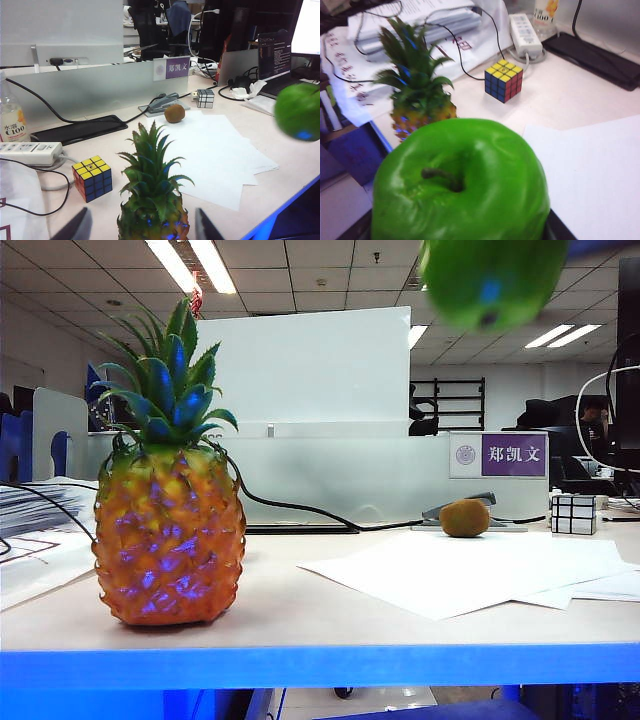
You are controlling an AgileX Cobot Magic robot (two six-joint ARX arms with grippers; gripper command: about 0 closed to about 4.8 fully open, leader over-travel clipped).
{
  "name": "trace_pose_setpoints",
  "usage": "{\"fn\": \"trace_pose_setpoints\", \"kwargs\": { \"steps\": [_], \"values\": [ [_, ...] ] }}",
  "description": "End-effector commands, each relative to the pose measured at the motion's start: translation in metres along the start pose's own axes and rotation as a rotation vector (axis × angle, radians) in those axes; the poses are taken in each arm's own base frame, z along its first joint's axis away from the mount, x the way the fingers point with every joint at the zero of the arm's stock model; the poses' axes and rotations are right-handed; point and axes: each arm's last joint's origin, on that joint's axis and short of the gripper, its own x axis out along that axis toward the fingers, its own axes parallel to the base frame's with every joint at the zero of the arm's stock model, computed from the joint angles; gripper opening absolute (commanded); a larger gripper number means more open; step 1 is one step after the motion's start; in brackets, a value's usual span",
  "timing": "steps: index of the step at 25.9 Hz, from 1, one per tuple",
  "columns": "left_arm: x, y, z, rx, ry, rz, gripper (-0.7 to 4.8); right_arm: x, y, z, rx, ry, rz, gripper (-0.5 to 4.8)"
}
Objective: Arrange all the fruits from large to small from left to right in a row.
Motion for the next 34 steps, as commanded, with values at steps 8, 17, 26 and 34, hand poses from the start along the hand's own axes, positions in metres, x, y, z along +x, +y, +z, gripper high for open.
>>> {"fn": "trace_pose_setpoints", "kwargs": {
  "steps": [8, 17, 26, 34],
  "values": [
    [-0.001, -0.001, 0.002, 0.015, -0.015, -0.011, 2.74, 0.092, -0.025, -0.031, 0.026, 0.091, -0.005, -0.06],
    [-0.001, -0.001, 0.002, 0.017, -0.014, -0.011, 2.74, 0.122, -0.017, -0.062, 0.012, 0.161, -0.039, -0.05],
    [-0.001, -0.001, 0.002, 0.017, -0.014, -0.011, 2.74, 0.117, -0.015, -0.096, 0.064, 0.219, -0.089, -0.05],
    [-0.001, -0.001, 0.002, 0.016, -0.014, -0.011, 2.74, 0.116, -0.014, -0.102, 0.067, 0.215, -0.091, 0.03]
  ]
}}
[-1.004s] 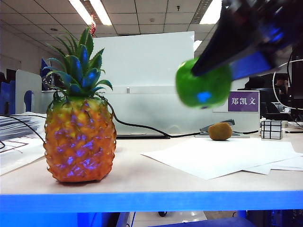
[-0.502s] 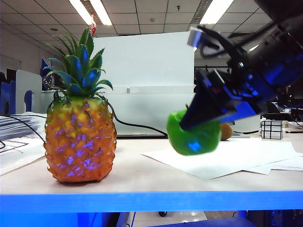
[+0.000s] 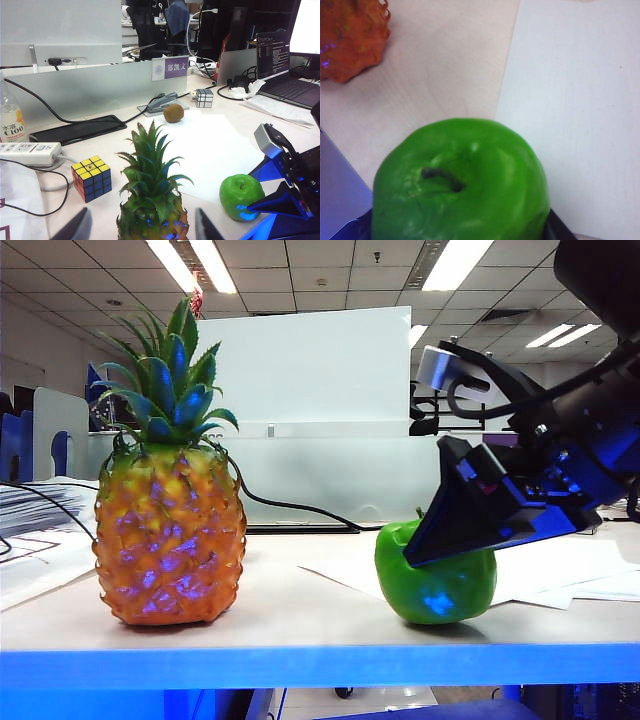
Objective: Arrange all the fruits from large to small from left to right in a row.
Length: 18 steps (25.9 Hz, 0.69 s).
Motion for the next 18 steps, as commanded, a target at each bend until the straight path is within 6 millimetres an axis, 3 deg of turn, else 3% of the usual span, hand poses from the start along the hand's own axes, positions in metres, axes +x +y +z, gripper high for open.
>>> {"fn": "trace_pose_setpoints", "kwargs": {
  "steps": [1, 3, 6, 8, 11, 15, 18],
  "values": [
    [-0.0005, -0.0004, 0.0016, 0.014, -0.013, -0.004, 2.74, -0.0007, 0.0001, 0.0058, -0.004, -0.048, -0.003, 0.84],
    [-0.0005, -0.0004, 0.0015, 0.013, -0.013, -0.004, 2.74, -0.0007, 0.0001, 0.0057, -0.004, -0.047, -0.003, 1.94],
    [-0.0005, -0.0004, 0.0015, 0.013, -0.013, -0.004, 2.74, -0.0007, 0.0001, 0.0058, -0.003, -0.048, -0.003, 2.64],
    [-0.0005, -0.0004, 0.0015, 0.013, -0.013, -0.004, 2.74, -0.0008, 0.0, 0.0068, 0.016, -0.058, -0.003, 2.83],
    [-0.0005, -0.0004, 0.0015, 0.013, -0.012, -0.004, 2.74, -0.0012, -0.0001, 0.011, 0.022, -0.101, -0.004, 3.88],
    [-0.0005, -0.0004, 0.0013, 0.012, -0.011, -0.004, 2.74, -0.0016, -0.0003, 0.0145, 0.017, -0.136, -0.006, 4.37],
    [-0.0005, -0.0004, 0.0013, 0.012, -0.011, -0.004, 2.74, -0.0015, -0.0005, 0.0142, 0.018, -0.135, -0.014, 4.42]
  ]
}}
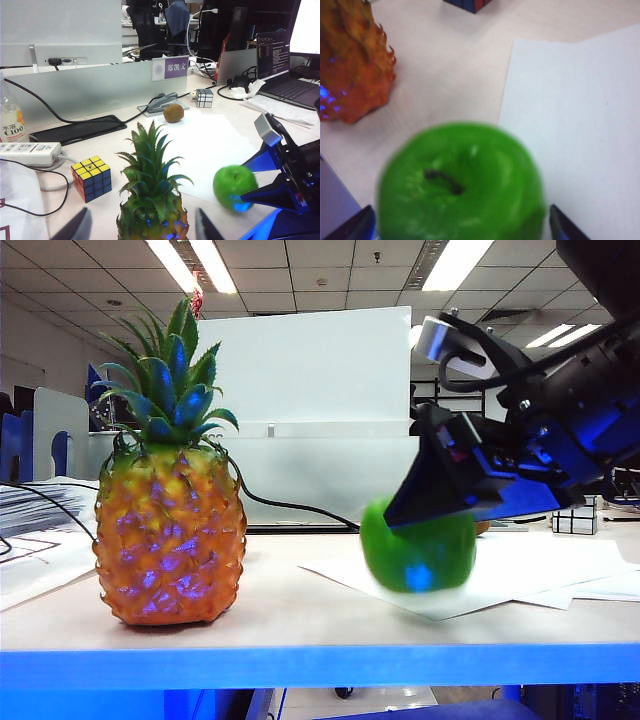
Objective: Arrange all the fruits from large to small from left to right in a row.
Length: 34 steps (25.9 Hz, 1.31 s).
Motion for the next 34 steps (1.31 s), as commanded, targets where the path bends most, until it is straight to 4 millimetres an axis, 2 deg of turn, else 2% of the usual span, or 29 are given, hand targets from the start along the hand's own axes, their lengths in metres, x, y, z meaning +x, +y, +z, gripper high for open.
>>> {"fn": "trace_pose_setpoints", "kwargs": {
  "steps": [1, 5, 7, 13, 22, 25, 30, 34],
  "values": [
    [0.0, 0.0, 0.001, 0.012, -0.011, -0.004, 2.74, 0.0, 0.0, 0.004, -0.001, -0.029, -0.018, 4.42],
    [0.0, 0.0, 0.001, 0.012, -0.011, -0.004, 2.74, 0.0, 0.0, 0.001, 0.004, -0.001, -0.02, 4.42],
    [0.0, 0.0, 0.001, 0.012, -0.011, -0.004, 2.74, 0.0, 0.0, -0.001, 0.006, 0.011, -0.019, 4.73],
    [0.0, 0.0, 0.001, 0.012, -0.011, -0.004, 2.74, -0.001, 0.0, 0.002, 0.002, -0.016, -0.018, 4.79],
    [0.0, 0.0, 0.001, 0.012, -0.011, -0.004, 2.74, -0.004, 0.0, 0.027, 0.04, -0.265, -0.016, 4.79],
    [0.0, 0.0, 0.001, 0.012, -0.011, -0.004, 2.74, -0.006, -0.003, 0.034, 0.021, -0.341, -0.108, 4.79],
    [0.0, 0.0, 0.001, 0.011, -0.01, -0.004, 2.74, -0.011, -0.023, 0.051, -0.05, -0.415, -0.292, 4.79],
    [0.0, 0.0, 0.001, 0.011, -0.01, -0.004, 2.74, -0.007, -0.058, 0.071, -0.037, -0.434, -0.393, 4.79]
  ]
}}
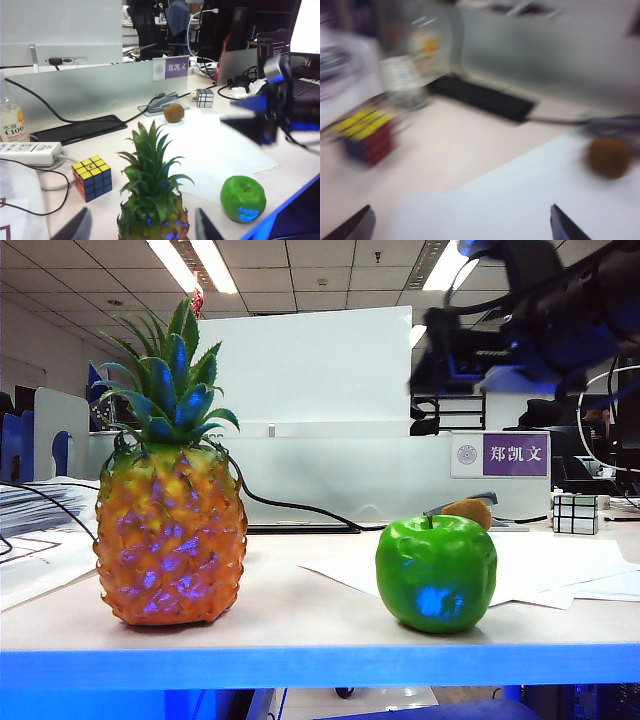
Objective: Arrange all the fruits from large to small from left to right in a row.
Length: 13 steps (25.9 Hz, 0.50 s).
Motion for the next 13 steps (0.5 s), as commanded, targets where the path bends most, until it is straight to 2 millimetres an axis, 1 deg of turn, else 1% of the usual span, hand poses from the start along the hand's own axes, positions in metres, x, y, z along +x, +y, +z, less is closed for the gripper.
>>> {"fn": "trace_pose_setpoints", "kwargs": {
  "steps": [1, 3, 6, 8, 12, 13],
  "values": [
    [0.0, 0.0, 0.001, 0.011, -0.01, -0.004, 2.74, 0.02, -0.026, 0.012, -0.007, -0.025, -0.077, 4.79],
    [0.0, 0.0, 0.001, 0.011, -0.01, -0.004, 2.74, 0.038, -0.044, 0.017, -0.001, -0.017, -0.127, 4.79],
    [0.0, 0.0, 0.001, 0.012, -0.01, -0.004, 2.74, 0.064, -0.066, 0.02, 0.005, 0.0, -0.183, 4.79],
    [0.0, 0.0, 0.001, 0.012, -0.01, -0.003, 2.74, 0.08, -0.077, 0.021, 0.01, 0.032, -0.205, 4.79],
    [0.0, 0.0, 0.001, 0.011, -0.01, 0.0, 2.74, 0.112, -0.098, 0.018, 0.007, 0.06, -0.24, 4.79],
    [0.0, 0.0, 0.001, 0.011, -0.009, 0.009, 2.74, 0.128, -0.105, 0.015, -0.004, 0.067, -0.249, 4.79]
  ]
}}
